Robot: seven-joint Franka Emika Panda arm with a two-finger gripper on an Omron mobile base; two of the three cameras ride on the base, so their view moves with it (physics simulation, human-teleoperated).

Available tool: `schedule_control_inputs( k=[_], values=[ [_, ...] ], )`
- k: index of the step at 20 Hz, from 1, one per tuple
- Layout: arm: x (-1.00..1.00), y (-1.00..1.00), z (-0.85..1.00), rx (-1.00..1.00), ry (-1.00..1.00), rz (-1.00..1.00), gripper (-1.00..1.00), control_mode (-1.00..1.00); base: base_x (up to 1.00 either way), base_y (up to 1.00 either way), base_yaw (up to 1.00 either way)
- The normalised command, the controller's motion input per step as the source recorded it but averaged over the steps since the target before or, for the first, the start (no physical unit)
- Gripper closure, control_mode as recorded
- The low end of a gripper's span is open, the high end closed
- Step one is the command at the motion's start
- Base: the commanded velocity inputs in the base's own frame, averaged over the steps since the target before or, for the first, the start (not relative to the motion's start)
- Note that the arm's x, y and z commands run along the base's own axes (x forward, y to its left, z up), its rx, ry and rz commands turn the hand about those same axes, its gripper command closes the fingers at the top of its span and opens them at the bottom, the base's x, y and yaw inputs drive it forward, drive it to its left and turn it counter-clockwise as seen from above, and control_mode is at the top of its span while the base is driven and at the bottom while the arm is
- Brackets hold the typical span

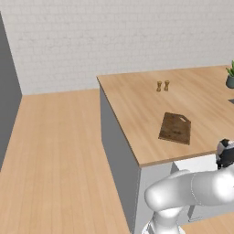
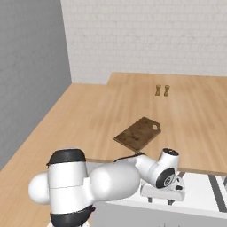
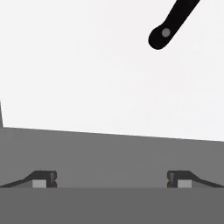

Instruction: Pick up the knife from the drawer and place it on the cutting board. Then place the meat from the plate to the cutting board.

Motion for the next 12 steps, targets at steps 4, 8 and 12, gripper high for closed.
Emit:
schedule_control_inputs(
  k=[4,8,12],
  values=[
    [-0.07,-0.09,-0.16,0.00,0.04,-0.01,-1.00,-1.00,0.00,0.00,0.00],
    [-0.14,-0.09,-0.16,0.00,0.09,-0.02,-1.00,-1.00,0.00,0.00,0.00],
    [-0.33,-0.13,-0.14,0.00,0.15,-0.02,-1.00,-1.00,0.00,0.00,0.00]
  ],
)
